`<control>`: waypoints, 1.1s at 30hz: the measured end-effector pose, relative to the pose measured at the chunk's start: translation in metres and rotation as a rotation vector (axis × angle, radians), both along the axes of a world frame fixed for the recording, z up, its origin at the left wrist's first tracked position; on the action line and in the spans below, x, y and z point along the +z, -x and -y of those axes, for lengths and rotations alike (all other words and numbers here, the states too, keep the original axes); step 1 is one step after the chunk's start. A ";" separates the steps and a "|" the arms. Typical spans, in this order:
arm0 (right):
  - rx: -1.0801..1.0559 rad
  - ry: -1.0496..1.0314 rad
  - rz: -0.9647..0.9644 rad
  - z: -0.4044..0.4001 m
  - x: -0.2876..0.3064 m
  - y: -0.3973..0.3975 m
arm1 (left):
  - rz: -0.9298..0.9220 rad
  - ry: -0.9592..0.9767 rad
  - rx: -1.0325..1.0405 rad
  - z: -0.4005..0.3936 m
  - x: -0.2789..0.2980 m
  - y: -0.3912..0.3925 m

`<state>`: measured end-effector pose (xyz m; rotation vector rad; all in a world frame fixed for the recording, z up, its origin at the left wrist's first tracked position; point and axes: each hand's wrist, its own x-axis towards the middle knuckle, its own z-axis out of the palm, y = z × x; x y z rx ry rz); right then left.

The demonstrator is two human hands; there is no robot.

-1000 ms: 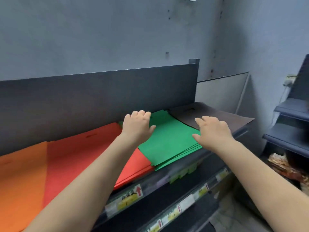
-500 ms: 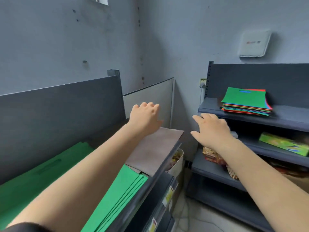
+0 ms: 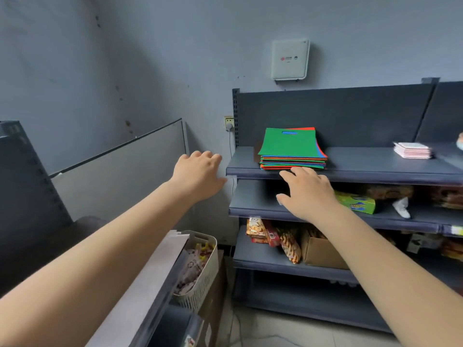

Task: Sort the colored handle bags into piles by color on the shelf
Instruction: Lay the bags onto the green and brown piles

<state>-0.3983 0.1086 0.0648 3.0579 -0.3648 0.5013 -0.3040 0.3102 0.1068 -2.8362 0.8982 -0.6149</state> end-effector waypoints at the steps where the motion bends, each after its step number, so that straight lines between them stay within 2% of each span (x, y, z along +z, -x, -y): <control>1: -0.004 0.001 0.001 0.011 -0.001 -0.006 | 0.007 -0.007 -0.005 0.010 0.000 -0.006; 9: 0.005 0.058 0.020 0.128 -0.004 -0.057 | 0.033 -0.033 0.057 0.125 -0.009 -0.059; 15: -0.019 0.078 0.020 0.203 -0.013 -0.088 | -0.021 -0.011 0.018 0.202 -0.034 -0.095; 23: -0.049 0.064 -0.052 0.263 -0.029 -0.142 | -0.089 0.017 -0.005 0.270 -0.059 -0.163; 33: -0.103 -0.106 -0.126 0.324 -0.049 -0.236 | -0.252 0.103 -0.008 0.332 -0.105 -0.277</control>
